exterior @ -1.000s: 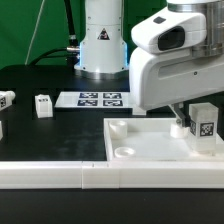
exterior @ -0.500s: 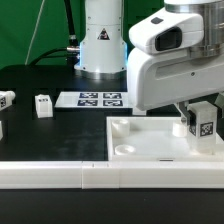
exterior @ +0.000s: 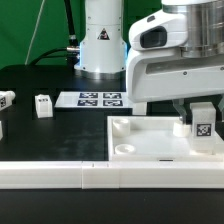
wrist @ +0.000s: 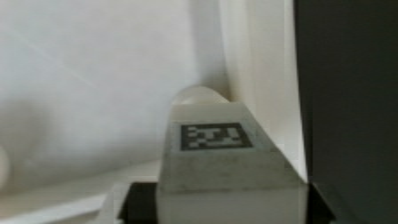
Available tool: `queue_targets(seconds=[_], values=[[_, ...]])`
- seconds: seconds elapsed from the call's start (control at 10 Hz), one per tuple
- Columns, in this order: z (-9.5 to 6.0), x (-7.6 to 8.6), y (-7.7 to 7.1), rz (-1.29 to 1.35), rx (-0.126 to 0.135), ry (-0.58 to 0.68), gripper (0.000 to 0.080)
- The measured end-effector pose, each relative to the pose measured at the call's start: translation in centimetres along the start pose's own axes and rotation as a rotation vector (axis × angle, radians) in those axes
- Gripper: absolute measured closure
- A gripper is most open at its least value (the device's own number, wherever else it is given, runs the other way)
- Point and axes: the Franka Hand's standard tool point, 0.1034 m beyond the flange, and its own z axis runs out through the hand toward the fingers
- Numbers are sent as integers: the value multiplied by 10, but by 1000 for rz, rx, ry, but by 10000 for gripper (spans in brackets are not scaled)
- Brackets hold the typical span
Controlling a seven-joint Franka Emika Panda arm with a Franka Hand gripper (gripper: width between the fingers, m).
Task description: Assemble one leg
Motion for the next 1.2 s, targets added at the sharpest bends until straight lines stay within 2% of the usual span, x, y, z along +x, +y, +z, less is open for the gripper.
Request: queue_targets(seconds=[0.3, 0.4, 0.7, 1.0, 1.2], values=[[2, -2, 0, 301, -1, 3, 502], [3, -2, -1, 447, 7, -1, 502], [4, -6, -7, 771, 6, -4, 502], [5, -5, -7, 920, 25, -21, 503], [5, -6, -8, 940, 24, -22, 503]])
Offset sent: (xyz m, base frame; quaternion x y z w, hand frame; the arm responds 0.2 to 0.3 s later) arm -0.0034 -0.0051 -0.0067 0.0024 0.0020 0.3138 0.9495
